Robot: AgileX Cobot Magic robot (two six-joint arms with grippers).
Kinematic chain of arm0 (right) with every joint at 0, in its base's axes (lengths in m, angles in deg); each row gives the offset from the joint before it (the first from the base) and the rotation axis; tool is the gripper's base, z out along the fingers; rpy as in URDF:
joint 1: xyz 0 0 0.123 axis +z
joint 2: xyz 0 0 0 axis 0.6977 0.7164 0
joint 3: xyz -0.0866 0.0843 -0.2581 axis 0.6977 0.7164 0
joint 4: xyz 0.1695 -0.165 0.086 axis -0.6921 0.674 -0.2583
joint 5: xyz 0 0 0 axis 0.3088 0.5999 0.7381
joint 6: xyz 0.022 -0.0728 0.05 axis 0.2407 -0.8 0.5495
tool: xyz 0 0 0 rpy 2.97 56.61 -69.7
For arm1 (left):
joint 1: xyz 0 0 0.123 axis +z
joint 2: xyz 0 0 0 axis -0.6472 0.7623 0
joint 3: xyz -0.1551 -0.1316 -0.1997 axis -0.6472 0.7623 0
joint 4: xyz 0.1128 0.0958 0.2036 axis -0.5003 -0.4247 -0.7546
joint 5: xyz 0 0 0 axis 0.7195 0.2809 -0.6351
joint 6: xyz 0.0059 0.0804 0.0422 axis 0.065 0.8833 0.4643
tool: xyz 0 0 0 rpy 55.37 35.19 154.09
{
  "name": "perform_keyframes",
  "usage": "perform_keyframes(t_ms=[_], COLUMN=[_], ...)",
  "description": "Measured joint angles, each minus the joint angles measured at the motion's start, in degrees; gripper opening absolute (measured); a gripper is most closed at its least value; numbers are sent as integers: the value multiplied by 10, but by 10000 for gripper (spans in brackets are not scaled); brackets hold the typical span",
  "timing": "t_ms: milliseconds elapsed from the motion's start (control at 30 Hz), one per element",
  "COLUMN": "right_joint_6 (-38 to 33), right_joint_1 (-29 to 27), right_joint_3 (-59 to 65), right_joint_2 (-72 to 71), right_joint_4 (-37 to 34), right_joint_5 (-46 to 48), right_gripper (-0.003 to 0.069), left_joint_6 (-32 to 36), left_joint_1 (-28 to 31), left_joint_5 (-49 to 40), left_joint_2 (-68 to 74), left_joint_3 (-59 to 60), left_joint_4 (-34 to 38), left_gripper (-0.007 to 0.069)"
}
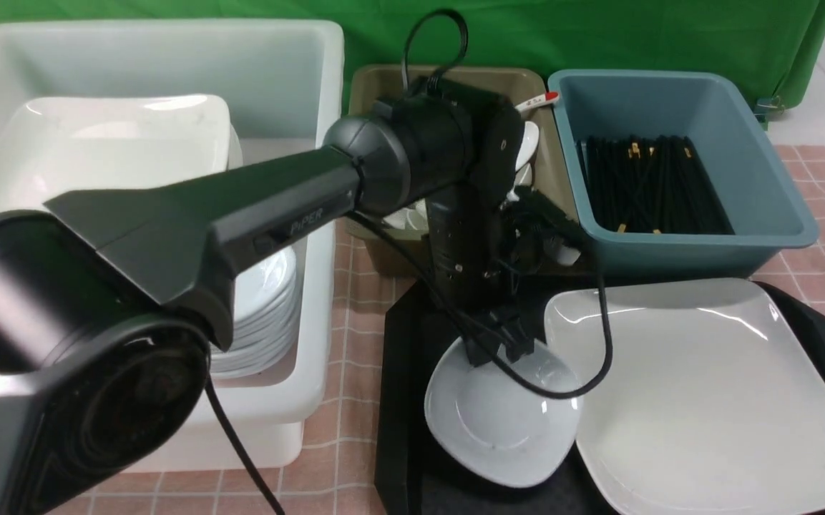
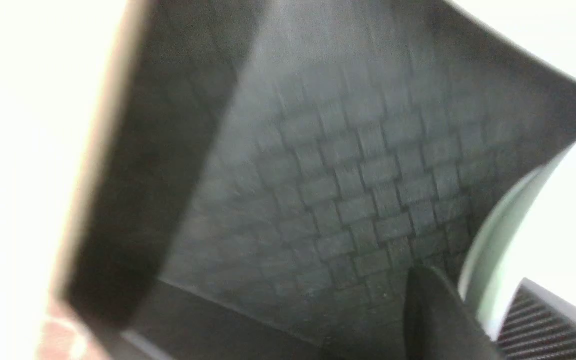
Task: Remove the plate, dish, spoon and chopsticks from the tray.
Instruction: Use the left arm to grab a small plate from the dinner plate, then use the left arm to put the small plate into the large storage box on the left
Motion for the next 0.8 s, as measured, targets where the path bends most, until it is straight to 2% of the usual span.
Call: perform_keyframes(t_ms=[167, 333, 467, 600, 733, 767, 800], right_joint_6=[0, 0, 0, 0, 0, -1, -2], right_joint_1=[0, 0, 0, 0, 0, 0, 0], right_joint_3=[0, 0, 0, 0, 0, 0, 0], right_joint_2=[0, 0, 0, 0, 0, 0, 0], right_joint_4=[0, 0, 0, 0, 0, 0, 0], right_joint_5=[1, 2, 2, 2, 2, 2, 2], right_gripper=[126, 126, 126, 127, 132, 133, 134], left_joint_6=[-65, -112, -121, -155, -156, -142, -136], left_joint_1=[0, 0, 5, 70, 149, 198, 224], left_joint_5=[12, 15, 14, 14, 14, 14, 14], left_joint_2=[-36, -114, -174, -269, -320, -339, -350], left_joint_3=[-48, -64, -64, -33, 34, 74, 104], left_joint_4=[-17, -19, -30, 23, 61, 77, 87], left_gripper=[19, 15, 15, 15, 15, 15, 15])
